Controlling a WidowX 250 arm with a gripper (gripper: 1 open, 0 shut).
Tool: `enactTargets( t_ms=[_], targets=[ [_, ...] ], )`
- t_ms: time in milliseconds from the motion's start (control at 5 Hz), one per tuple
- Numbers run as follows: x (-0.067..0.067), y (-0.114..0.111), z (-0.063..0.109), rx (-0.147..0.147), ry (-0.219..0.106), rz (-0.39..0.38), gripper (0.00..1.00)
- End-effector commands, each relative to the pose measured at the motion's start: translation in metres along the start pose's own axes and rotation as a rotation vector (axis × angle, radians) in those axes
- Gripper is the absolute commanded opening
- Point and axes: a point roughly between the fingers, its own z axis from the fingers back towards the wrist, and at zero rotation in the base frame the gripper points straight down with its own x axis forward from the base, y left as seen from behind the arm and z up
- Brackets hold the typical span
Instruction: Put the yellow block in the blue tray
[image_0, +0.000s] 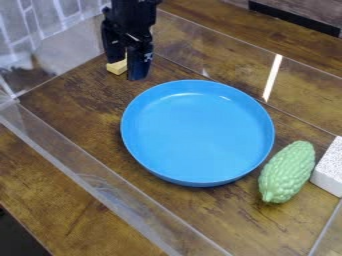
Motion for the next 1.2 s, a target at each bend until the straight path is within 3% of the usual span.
enactTargets(
  t_ms=[0, 1000],
  targets=[
    [0.003, 0.017, 0.014, 0.037, -0.052, -0.013, 1.00],
    [0.021, 0.035, -0.012, 0.038, -0.058, -0.059, 1.00]
  ],
)
